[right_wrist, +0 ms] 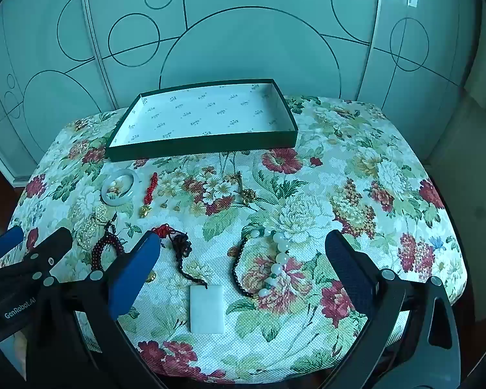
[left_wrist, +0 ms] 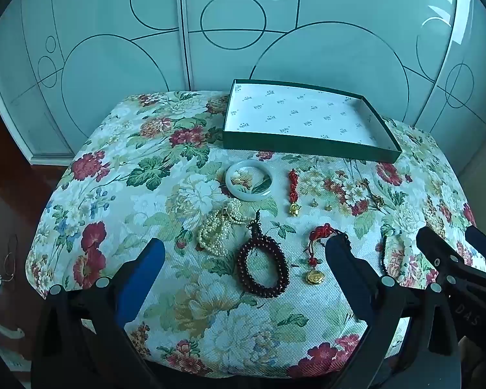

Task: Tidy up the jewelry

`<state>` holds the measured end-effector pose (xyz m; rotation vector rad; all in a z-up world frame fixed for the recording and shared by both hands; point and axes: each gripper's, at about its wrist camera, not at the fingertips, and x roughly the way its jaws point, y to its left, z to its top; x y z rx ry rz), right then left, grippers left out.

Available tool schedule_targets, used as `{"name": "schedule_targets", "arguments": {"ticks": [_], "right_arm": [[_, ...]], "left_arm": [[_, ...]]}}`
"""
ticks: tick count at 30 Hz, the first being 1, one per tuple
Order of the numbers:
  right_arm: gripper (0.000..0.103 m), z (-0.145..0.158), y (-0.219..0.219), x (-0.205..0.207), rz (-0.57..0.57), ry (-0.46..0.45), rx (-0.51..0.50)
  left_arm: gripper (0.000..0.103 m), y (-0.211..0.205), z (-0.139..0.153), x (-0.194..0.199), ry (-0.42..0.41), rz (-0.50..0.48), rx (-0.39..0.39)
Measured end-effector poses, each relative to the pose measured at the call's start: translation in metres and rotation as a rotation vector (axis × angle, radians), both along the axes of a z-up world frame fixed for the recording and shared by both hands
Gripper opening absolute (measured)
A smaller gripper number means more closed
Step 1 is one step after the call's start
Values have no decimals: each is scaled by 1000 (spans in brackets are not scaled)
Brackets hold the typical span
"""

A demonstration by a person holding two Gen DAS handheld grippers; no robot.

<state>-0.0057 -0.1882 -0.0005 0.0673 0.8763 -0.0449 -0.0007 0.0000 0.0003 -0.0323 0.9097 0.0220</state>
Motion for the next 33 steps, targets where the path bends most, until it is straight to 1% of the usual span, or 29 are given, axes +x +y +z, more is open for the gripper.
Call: {"name": "schedule_targets", "arguments": {"ticks": [22, 33], "right_arm": [[101, 0, 1, 0, 0, 1, 1], [101, 0, 1, 0, 0, -2, 1]], "left_arm": [[99, 6, -5, 2, 20, -4, 1], [99, 0, -3, 0, 24, -4, 16]]}}
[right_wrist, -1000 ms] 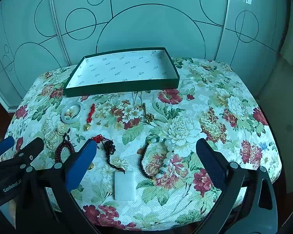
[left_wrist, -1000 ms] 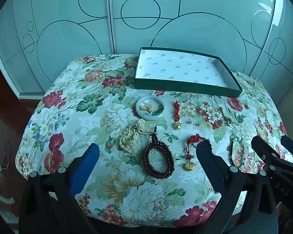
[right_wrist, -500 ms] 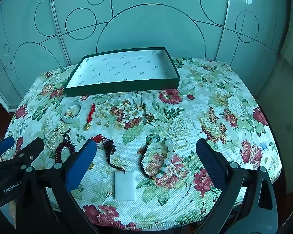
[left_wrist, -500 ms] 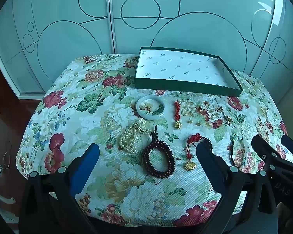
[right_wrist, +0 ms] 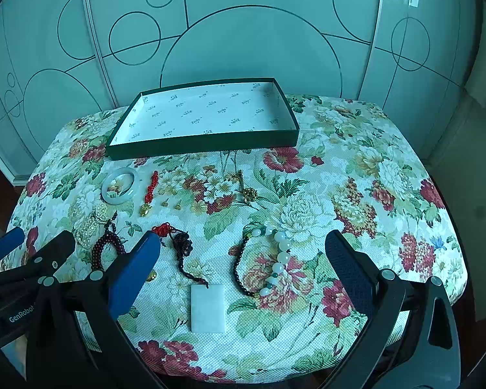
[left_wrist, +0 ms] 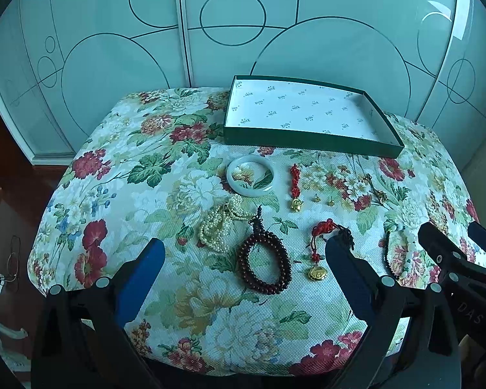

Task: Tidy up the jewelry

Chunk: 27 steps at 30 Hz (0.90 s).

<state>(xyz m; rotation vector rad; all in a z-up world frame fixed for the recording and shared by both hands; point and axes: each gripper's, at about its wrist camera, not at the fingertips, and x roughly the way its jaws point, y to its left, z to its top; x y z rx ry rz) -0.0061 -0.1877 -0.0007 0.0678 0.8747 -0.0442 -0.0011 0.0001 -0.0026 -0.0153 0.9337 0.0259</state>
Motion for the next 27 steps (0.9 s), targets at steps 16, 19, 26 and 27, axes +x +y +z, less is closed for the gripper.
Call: {"name": "schedule_targets", "arguments": {"ticks": [16, 19, 26, 27], "right_arm": [[101, 0, 1, 0, 0, 3, 2], [101, 0, 1, 0, 1, 2, 0], [101, -1, 1, 0, 1, 2, 0], [101, -1, 1, 0, 1, 2, 0]], "left_arm": [[99, -3, 0, 0, 2, -3, 7], [99, -3, 0, 0, 2, 0, 9], [99, -2, -1, 1, 4, 0, 10], [99, -2, -1, 1, 4, 0, 9]]}}
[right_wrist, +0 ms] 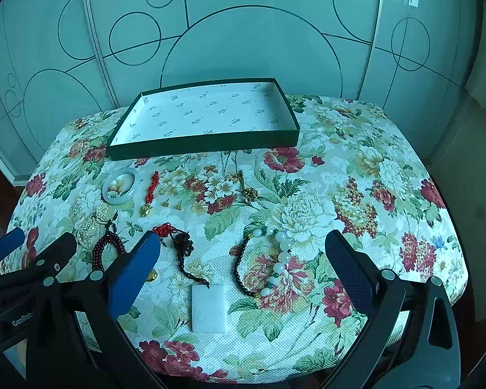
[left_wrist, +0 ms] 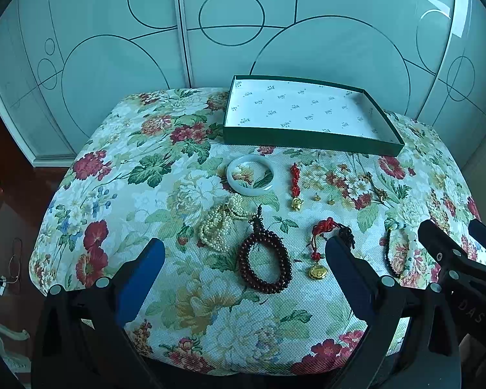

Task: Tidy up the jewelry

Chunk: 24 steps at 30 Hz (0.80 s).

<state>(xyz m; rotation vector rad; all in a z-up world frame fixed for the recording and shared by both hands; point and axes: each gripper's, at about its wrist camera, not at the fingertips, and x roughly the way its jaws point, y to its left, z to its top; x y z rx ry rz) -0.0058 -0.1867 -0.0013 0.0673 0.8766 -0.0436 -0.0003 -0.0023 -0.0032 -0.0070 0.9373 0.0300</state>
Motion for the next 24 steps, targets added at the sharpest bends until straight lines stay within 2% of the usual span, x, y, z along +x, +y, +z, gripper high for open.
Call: {"name": "schedule_targets", "arguments": {"ticks": [24], "right_arm": [[101, 0, 1, 0, 1, 2, 1]], "left_arm": [[98, 2, -1, -1, 3, 0, 0]]}}
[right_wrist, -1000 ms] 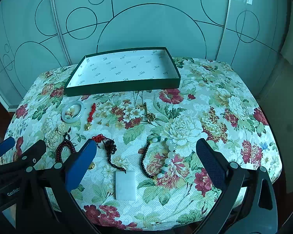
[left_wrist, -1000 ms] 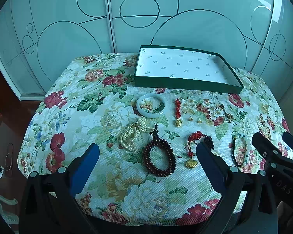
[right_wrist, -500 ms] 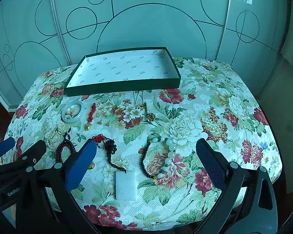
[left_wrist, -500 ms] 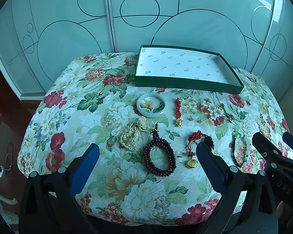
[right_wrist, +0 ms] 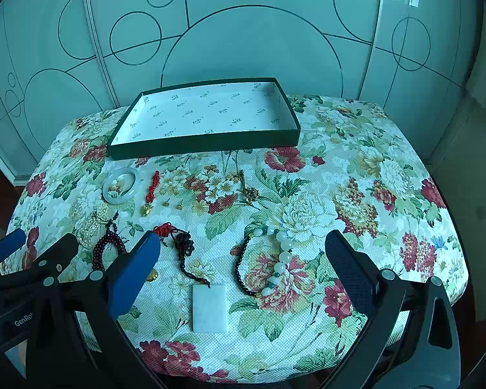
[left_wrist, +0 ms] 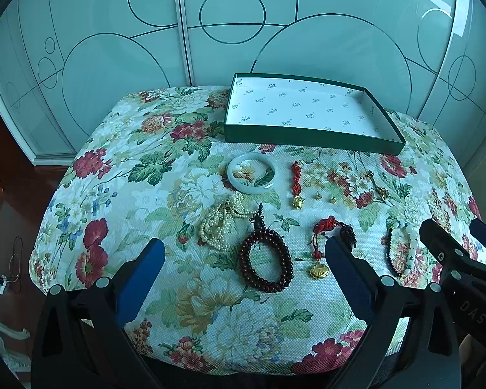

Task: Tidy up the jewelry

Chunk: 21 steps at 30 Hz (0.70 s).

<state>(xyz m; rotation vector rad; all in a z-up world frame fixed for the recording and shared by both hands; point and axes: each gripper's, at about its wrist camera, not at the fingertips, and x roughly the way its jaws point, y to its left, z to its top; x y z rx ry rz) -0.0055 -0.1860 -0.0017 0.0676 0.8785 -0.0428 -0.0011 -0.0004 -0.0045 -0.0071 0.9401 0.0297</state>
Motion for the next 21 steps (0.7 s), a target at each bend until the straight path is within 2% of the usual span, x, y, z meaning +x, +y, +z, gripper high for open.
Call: {"name": "schedule_targets", "arguments": {"ticks": [15, 21], "right_arm": [[101, -1, 0, 1, 1, 0, -4], [101, -9, -20, 4, -44, -5, -25]], "left_arm": [[98, 3, -4, 0, -1, -9, -4], [98, 26, -6, 11, -44, 68, 12]]}}
